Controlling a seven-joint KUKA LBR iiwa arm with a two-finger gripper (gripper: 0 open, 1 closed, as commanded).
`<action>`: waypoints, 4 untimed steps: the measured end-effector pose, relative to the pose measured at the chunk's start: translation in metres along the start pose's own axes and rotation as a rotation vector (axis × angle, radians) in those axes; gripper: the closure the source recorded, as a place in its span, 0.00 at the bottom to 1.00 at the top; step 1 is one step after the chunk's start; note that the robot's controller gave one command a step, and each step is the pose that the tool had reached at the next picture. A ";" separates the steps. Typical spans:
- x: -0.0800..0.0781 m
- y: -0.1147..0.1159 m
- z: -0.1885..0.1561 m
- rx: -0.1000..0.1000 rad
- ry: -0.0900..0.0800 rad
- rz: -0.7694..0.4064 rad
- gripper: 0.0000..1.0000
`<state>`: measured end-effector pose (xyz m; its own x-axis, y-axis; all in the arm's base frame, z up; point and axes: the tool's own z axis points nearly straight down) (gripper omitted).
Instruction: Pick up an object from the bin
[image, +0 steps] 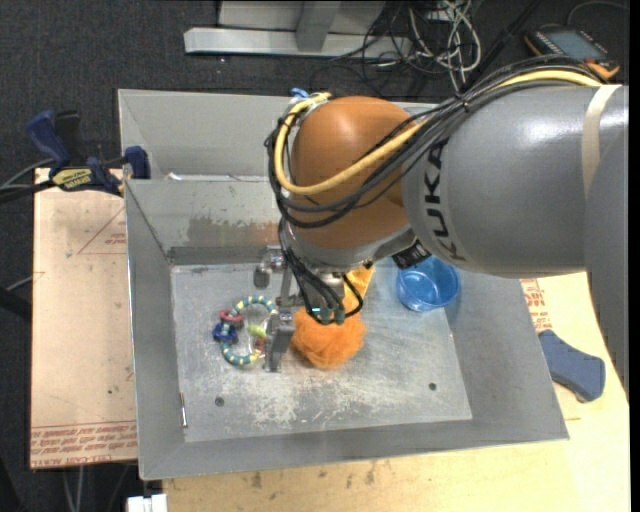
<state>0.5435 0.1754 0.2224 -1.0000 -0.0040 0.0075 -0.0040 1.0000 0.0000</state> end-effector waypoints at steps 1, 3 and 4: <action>-0.002 -0.001 -0.005 -0.001 -0.008 0.003 0.00; -0.029 -0.040 0.102 -0.002 -0.012 -0.068 0.00; -0.031 -0.048 0.118 -0.001 -0.012 -0.079 0.00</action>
Offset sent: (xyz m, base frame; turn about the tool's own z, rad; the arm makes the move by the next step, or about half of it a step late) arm 0.0410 -0.0312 -0.1293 -0.0860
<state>0.5735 0.1274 0.1046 -0.9966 -0.0826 -0.0050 -0.0826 0.9966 0.0015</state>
